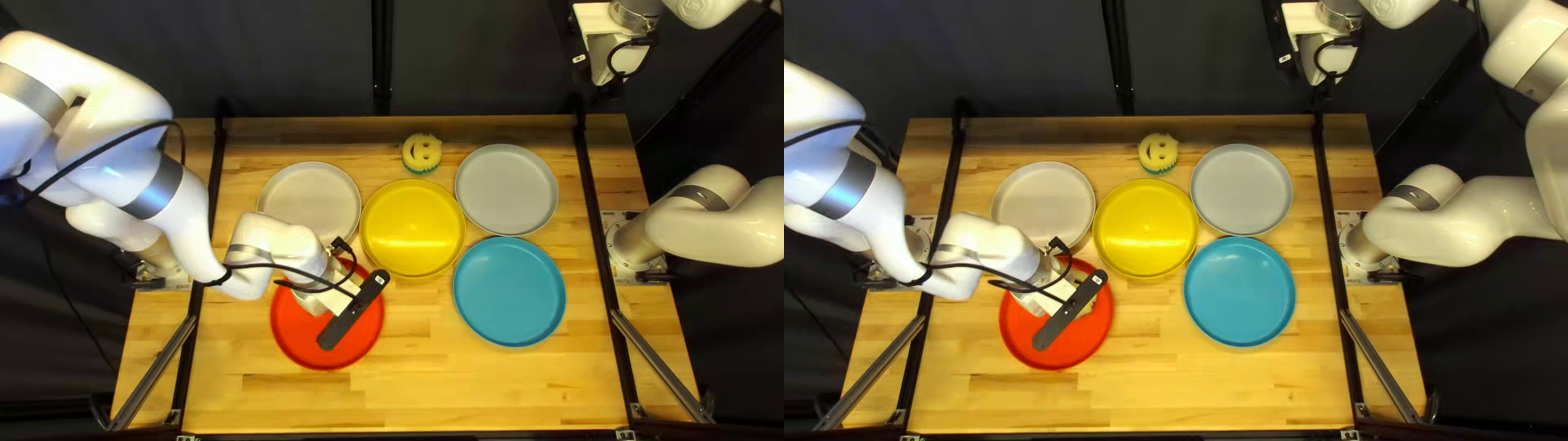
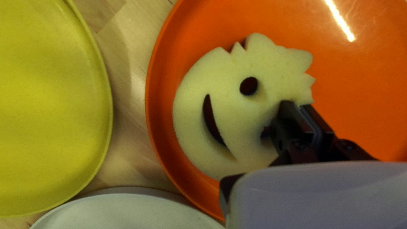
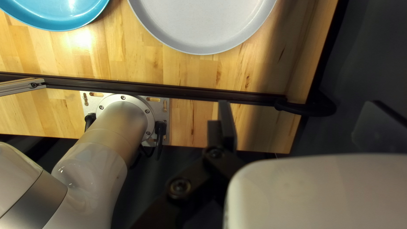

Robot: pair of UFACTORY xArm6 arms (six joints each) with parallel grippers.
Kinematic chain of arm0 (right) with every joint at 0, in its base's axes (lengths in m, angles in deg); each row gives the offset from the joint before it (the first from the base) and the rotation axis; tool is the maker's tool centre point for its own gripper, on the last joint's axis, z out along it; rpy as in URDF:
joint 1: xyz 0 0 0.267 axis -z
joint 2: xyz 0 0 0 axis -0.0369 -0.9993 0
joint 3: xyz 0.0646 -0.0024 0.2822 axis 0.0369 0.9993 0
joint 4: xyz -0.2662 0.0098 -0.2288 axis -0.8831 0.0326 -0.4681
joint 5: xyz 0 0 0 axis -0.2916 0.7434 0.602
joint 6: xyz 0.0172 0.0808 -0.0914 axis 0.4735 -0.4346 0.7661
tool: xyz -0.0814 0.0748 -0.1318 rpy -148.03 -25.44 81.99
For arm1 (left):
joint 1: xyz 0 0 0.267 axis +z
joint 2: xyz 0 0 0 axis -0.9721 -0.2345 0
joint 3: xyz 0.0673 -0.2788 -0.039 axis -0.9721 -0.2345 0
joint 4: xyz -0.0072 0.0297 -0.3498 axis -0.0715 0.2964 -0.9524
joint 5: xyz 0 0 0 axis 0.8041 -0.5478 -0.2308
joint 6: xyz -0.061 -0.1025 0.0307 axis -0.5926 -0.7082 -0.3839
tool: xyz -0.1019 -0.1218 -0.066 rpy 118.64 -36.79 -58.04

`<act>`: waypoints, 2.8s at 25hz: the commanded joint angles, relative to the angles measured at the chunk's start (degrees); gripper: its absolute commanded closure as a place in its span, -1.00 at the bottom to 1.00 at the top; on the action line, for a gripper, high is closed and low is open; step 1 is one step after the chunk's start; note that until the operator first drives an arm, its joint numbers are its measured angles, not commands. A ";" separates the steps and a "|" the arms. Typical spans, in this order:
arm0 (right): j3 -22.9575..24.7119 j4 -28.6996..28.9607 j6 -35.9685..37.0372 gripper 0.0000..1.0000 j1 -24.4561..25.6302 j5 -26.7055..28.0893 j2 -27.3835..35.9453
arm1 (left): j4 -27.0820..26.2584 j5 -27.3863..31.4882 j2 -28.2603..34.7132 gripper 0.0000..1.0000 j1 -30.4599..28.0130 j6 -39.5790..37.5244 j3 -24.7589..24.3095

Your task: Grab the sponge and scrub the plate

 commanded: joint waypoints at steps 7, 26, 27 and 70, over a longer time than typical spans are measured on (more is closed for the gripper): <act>0.00 0.00 0.00 -1.00 0.00 0.00 0.00 | 3.90 0.07 -3.32 1.00 -7.87 -9.29 5.49; 0.00 0.00 0.00 -1.00 0.00 0.00 0.00 | -2.34 -2.99 4.33 1.00 2.80 2.26 -7.19; 0.00 0.00 0.00 -1.00 0.00 0.00 0.00 | -2.44 -3.00 4.36 1.00 2.74 2.16 -7.23; 0.00 0.00 0.00 -1.00 0.00 0.00 0.00 | -3.28 -7.12 6.58 1.00 -8.56 -10.64 -11.25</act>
